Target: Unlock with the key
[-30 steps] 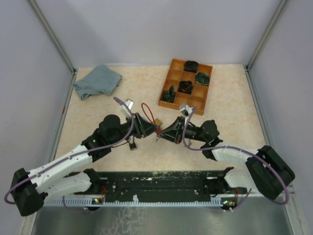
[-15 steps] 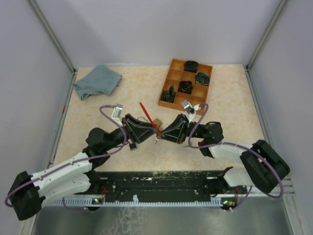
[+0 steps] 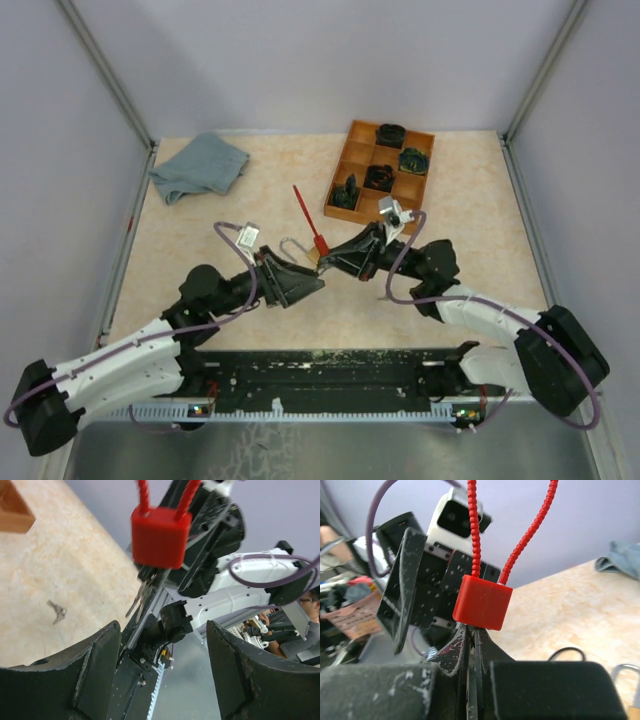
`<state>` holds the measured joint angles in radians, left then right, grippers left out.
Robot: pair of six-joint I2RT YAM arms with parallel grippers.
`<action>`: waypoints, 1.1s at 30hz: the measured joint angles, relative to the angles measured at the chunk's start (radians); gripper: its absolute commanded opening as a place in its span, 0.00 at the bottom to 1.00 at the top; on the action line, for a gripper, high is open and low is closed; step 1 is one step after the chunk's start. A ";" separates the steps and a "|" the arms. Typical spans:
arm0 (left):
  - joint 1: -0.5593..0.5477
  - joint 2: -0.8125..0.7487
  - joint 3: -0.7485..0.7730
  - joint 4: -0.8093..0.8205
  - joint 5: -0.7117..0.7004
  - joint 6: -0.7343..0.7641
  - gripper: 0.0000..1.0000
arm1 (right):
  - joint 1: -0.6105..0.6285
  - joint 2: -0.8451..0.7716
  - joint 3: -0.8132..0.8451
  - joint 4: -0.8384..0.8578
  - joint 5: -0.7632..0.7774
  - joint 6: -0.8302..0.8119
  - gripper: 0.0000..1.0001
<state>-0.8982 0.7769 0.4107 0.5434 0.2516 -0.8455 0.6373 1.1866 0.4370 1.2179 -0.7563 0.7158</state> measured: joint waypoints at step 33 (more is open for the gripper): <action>0.055 0.172 0.360 -0.641 -0.416 -0.056 0.54 | 0.179 -0.108 0.032 -0.574 0.468 -0.621 0.00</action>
<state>-0.8429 0.9489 0.7704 -0.0978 -0.1642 -0.9020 0.8165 1.0786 0.4690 0.6441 -0.2878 0.0952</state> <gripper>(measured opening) 0.522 0.020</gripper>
